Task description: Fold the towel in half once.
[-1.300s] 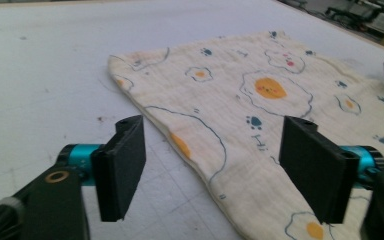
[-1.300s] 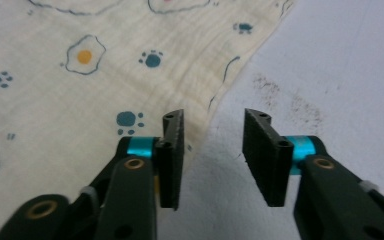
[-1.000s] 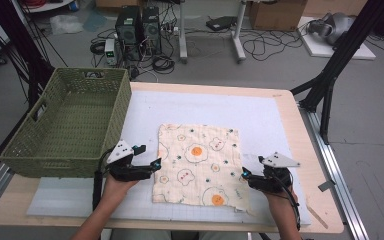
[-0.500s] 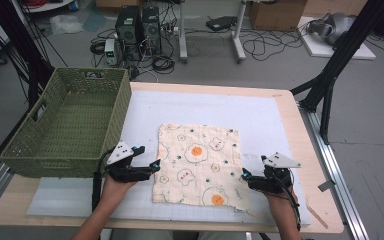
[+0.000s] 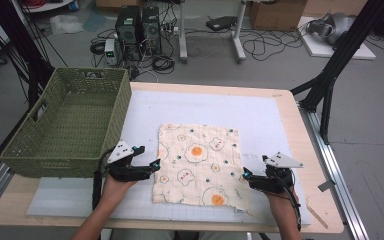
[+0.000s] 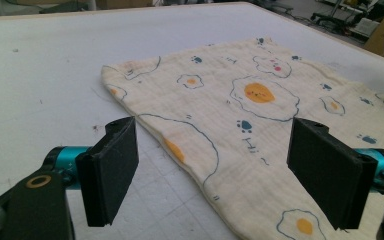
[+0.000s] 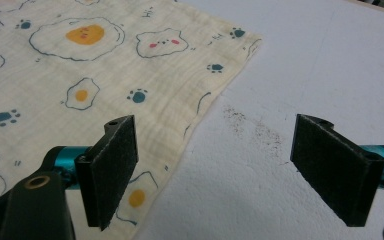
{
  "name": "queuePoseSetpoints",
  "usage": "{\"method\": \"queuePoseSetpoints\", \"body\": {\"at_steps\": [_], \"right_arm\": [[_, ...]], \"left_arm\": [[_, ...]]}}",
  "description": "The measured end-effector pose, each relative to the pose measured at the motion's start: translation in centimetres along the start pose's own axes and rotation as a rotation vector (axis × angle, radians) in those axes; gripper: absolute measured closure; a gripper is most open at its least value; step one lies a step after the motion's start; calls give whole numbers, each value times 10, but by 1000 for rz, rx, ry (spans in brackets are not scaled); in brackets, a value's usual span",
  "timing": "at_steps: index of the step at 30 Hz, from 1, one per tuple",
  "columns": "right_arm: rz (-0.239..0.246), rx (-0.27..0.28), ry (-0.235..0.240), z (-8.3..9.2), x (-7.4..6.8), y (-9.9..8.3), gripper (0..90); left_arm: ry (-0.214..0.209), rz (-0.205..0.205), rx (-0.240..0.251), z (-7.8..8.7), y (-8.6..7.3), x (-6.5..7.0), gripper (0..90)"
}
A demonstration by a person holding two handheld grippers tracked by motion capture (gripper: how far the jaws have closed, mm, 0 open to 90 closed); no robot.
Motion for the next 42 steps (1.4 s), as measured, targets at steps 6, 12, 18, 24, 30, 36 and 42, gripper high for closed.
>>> {"method": "queuePoseSetpoints", "body": {"at_steps": [6, 12, 18, 24, 30, 36, 42], "right_arm": [[5, -1, 2, 1, 0, 0, 184], [3, -2, 24, 1, 0, 1, 184], [-3, 6, 31, 2, 1, 2, 184], [-8, 3, 34, 1, 1, 1, 184], [-11, 2, 46, 0, -1, 1, 187], [-12, 5, 57, 1, -3, 2, 191], [-20, 1, 60, 0, -2, 0, 190]], "left_arm": [[-5, 14, -29, -4, -1, 0, 213], [16, 28, -19, -10, 8, -4, 212], [92, 0, -27, -24, 24, -14, 259], [124, 22, -35, -40, 41, -26, 287], [108, 36, -65, -62, 51, -38, 347], [103, 59, -79, -81, 60, -49, 341], [140, 21, -149, -101, 52, -56, 340]]}}
Point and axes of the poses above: each handheld gripper's, and its own axes: z roughly backward along the jaws, y roughly out of its top, x roughly to its right, the point moved 6 cm from there along -z, roughly forward along the jaws, and after that the axes turned 2 degrees about z, right-handed, at the moved point
